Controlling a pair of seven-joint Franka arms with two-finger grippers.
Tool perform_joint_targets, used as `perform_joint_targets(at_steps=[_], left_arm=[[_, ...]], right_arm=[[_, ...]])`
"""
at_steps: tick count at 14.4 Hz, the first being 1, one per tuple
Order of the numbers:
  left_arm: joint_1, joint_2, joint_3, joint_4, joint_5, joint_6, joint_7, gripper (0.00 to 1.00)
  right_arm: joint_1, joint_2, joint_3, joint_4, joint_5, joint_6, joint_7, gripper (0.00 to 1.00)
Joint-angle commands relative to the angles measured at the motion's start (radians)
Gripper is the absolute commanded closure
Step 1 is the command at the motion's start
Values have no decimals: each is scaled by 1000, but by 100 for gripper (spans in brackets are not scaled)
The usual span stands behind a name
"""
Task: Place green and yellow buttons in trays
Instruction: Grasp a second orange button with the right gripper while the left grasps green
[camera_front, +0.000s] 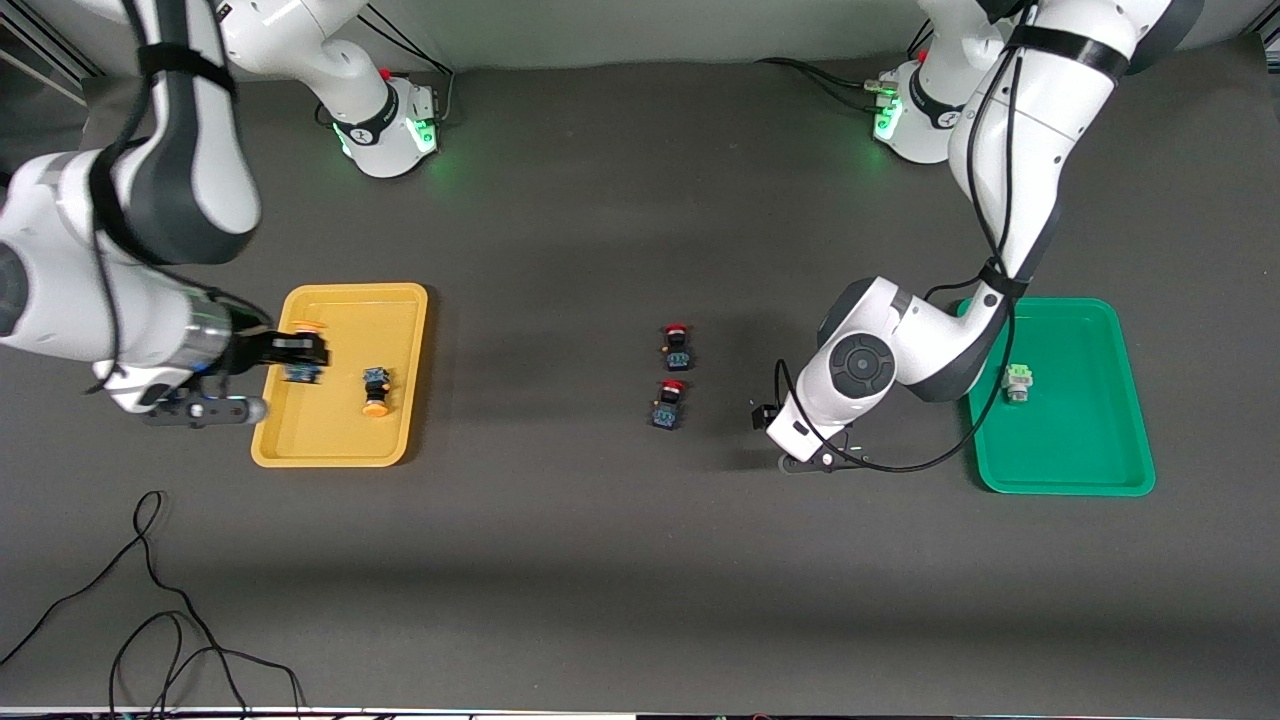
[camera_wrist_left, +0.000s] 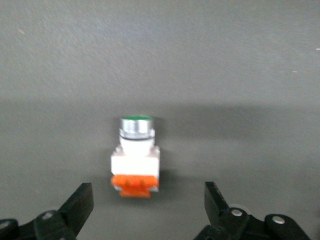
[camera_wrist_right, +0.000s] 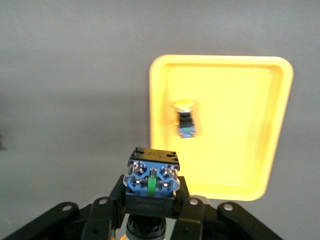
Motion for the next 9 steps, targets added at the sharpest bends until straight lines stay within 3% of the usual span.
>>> perform_joint_targets(at_steps=[1, 2, 3, 4, 6, 9], left_arm=[[-13, 5, 17, -5, 53, 21, -12, 3], [-10, 16, 20, 1, 71, 29, -8, 4], [-10, 17, 22, -1, 82, 42, -8, 12], [-10, 17, 22, -1, 82, 44, -9, 38], [-10, 17, 20, -1, 83, 44, -8, 71], [-6, 13, 20, -1, 82, 44, -9, 90]], right_arm=[[15, -14, -56, -124, -15, 110, -148, 100], [15, -13, -68, -182, -15, 188, -191, 100], [15, -13, -70, -236, -15, 264, -220, 100], [12, -8, -70, -291, -15, 349, -241, 100], [12, 13, -67, -400, -3, 532, -264, 100], [15, 64, -58, -477, 2, 689, -288, 100]])
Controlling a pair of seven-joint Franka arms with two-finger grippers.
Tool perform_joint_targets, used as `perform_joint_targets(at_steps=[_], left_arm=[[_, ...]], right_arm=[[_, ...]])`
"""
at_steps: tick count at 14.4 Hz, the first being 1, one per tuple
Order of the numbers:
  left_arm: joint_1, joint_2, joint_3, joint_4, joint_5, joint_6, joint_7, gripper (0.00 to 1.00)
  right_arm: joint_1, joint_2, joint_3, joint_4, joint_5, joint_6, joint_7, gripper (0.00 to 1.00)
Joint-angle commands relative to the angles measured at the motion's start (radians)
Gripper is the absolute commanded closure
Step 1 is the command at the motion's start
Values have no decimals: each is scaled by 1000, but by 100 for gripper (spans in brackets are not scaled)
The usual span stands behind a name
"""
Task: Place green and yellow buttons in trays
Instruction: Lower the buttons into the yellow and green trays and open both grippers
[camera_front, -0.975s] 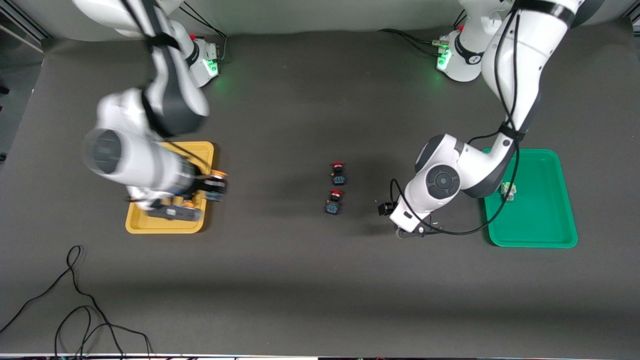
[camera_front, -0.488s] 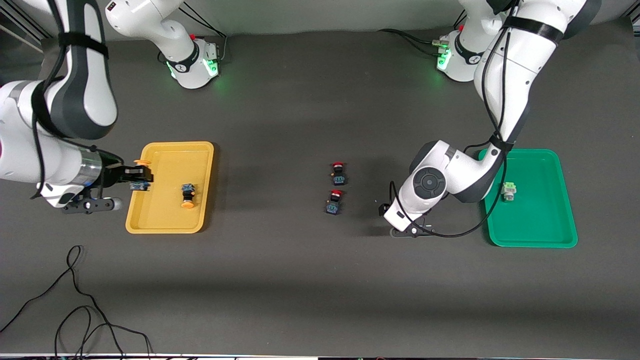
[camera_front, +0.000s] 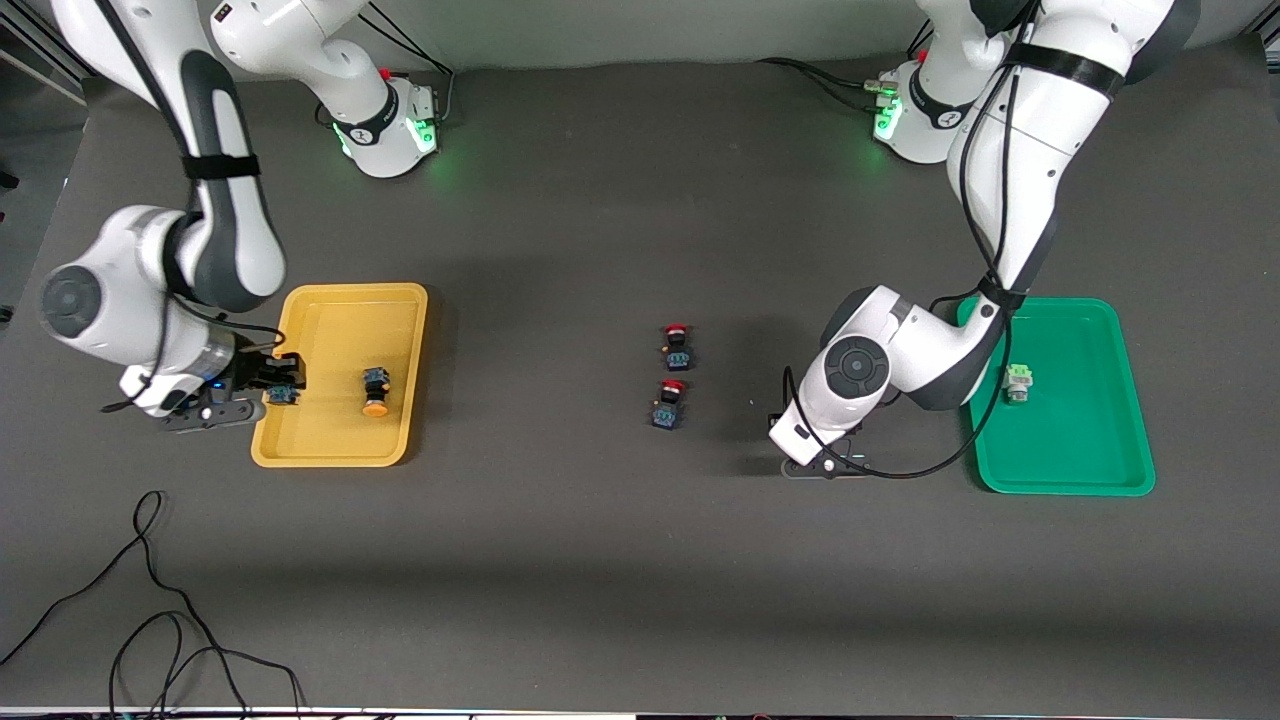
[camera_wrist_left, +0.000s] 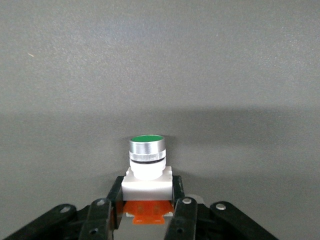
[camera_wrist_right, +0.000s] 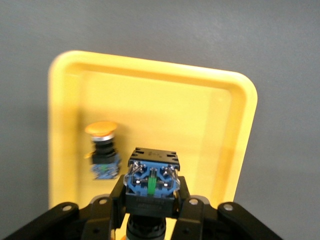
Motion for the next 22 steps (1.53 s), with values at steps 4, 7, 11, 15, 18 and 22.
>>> perform_joint_targets(at_steps=[4, 7, 11, 15, 18, 22], left_arm=[[29, -144, -6, -8, 0, -114, -5, 96], [33, -313, -18, -5, -124, -292, 78, 96], [170, -433, -20, -15, -179, -461, 337, 96], [426, -456, -13, -21, -183, -520, 725, 96], [566, -404, -12, -43, -146, -456, 861, 95], [680, -323, -10, -182, -137, -232, 903, 95]], right_arm=[[13, 110, 21, -55, 98, 183, -109, 100], [15, 204, 25, -54, 340, 218, -322, 100], [19, 296, 35, -46, 533, 250, -487, 100], [19, 307, 49, -45, 567, 252, -503, 100], [26, 288, 46, -43, 567, 244, -500, 0], [29, 233, 8, -25, 545, 139, -483, 0]])
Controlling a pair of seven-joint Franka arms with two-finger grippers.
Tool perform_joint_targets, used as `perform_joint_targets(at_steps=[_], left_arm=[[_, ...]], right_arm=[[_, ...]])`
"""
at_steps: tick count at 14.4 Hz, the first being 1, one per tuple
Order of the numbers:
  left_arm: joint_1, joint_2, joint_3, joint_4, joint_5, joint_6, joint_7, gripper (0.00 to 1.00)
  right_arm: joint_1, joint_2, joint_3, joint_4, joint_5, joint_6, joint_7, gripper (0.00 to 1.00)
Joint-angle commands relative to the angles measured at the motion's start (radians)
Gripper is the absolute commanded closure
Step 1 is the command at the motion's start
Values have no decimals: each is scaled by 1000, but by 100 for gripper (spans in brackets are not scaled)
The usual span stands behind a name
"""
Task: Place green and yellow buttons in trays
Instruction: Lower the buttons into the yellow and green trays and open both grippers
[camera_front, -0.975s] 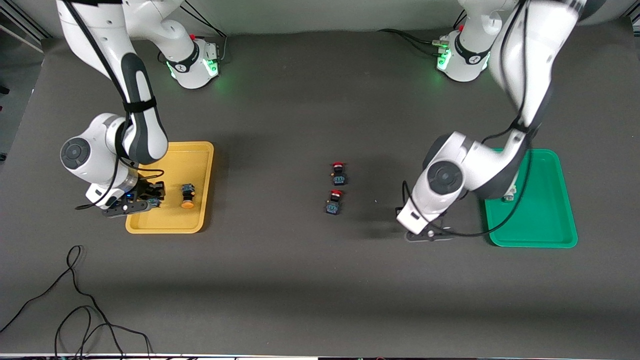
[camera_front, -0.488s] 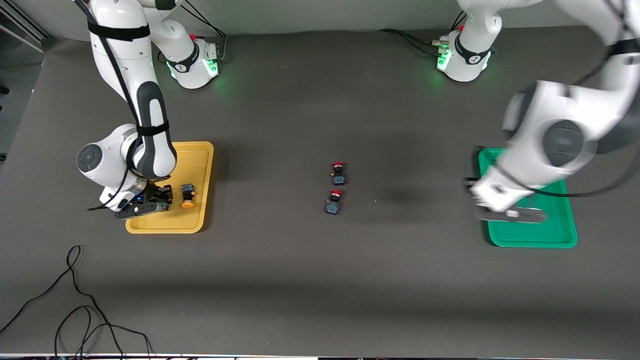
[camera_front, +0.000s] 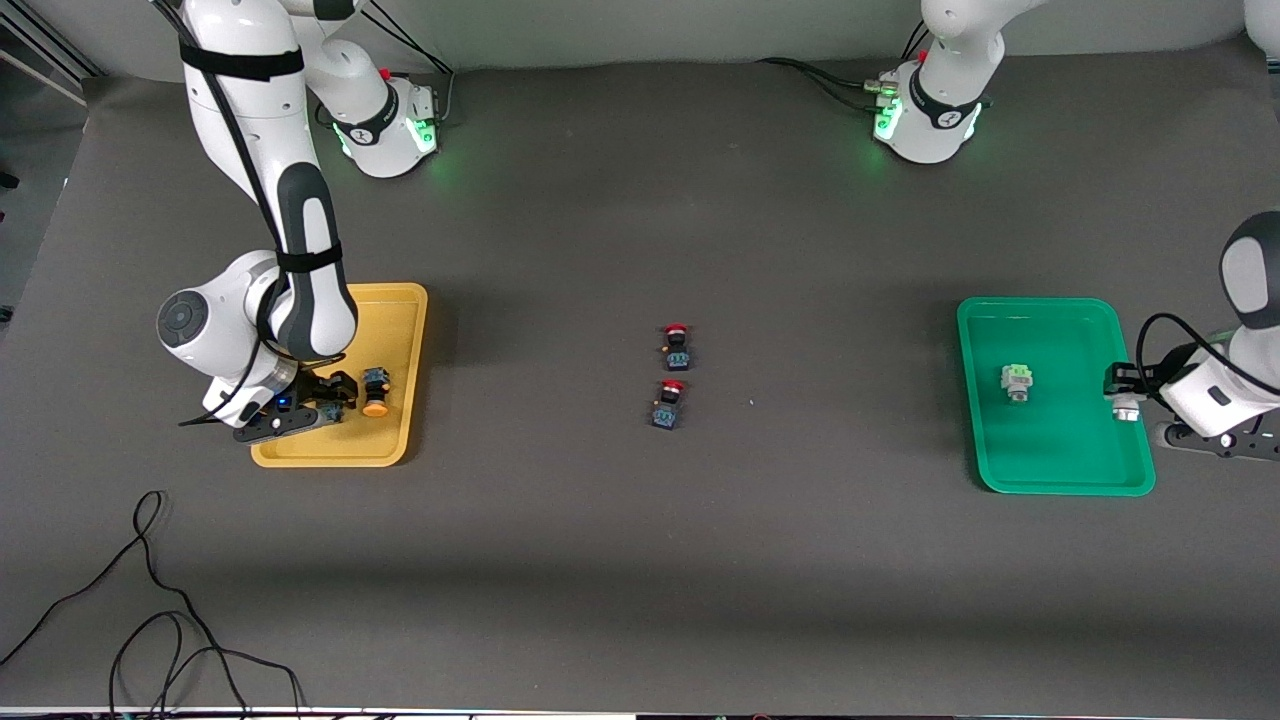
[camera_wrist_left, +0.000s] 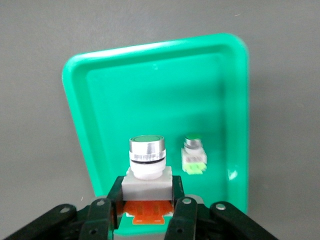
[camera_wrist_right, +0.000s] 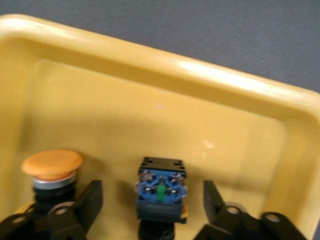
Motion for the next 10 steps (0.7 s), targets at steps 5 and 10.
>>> perform_joint_targets(at_steps=[5, 10], left_arm=[[60, 116, 26, -91, 66, 193, 39, 56], [72, 127, 27, -80, 68, 208, 25, 1]], right_arm=[[13, -100, -193, 163, -165, -373, 57, 1], [71, -120, -362, 350, -201, -704, 105, 1]])
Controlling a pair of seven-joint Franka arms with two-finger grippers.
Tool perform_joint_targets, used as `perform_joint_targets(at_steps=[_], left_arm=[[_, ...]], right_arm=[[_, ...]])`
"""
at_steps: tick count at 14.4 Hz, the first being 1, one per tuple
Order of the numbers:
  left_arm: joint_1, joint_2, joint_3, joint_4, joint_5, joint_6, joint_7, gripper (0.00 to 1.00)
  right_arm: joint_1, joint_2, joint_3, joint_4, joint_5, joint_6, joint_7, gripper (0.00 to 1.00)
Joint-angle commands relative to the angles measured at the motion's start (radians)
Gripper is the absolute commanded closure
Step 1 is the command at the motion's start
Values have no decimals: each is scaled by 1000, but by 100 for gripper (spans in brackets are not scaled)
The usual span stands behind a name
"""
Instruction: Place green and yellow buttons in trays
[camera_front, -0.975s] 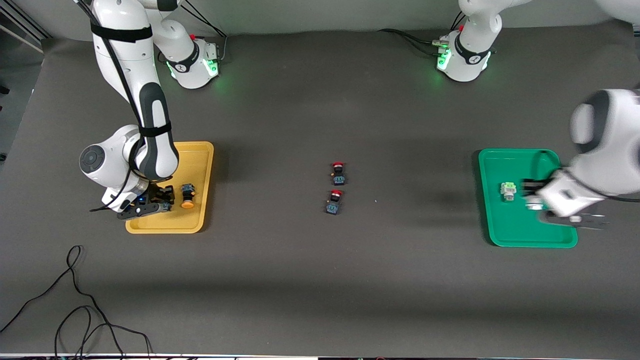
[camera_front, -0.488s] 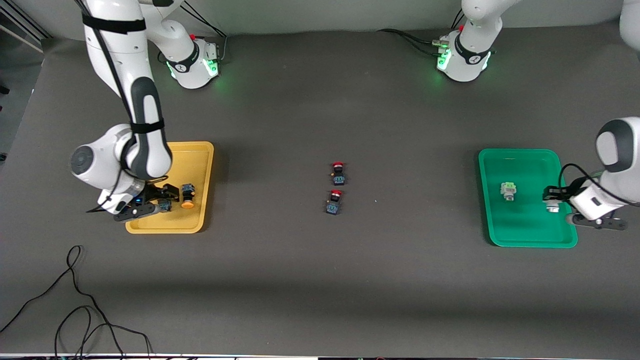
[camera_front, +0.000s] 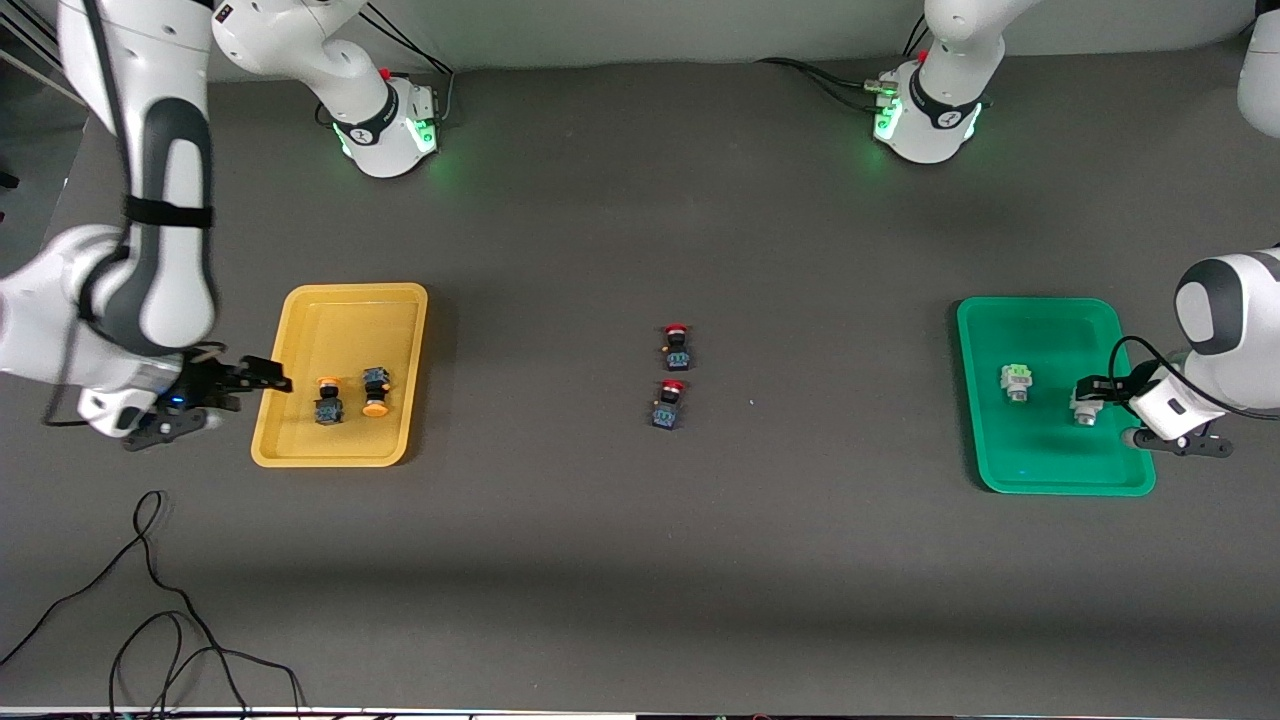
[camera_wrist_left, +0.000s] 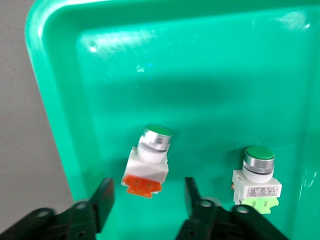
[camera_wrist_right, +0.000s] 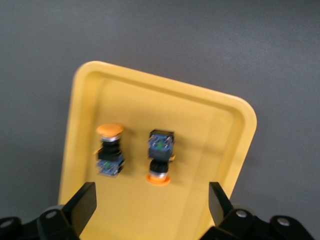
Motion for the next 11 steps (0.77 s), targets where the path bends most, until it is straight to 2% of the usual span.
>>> perform_joint_targets(at_steps=[1, 4, 6, 9, 11], left_arm=[[-3, -20, -4, 9, 11, 3, 0, 1], [-11, -74, -18, 50, 3, -55, -1, 1], [-9, -135, -64, 95, -3, -174, -5, 1], [-9, -215, -151, 206, -5, -401, -43, 1], [-9, -259, -196, 288, -37, -534, -69, 1]], right_arm=[[91, -11, -110, 109, -53, -162, 104, 1], [186, -11, -231, 221, -64, -343, 205, 1], [260, -9, -317, 323, -106, -449, 277, 1], [243, -6, -371, 517, -169, -620, 297, 1], [213, -4, -373, 600, -206, -671, 300, 1]])
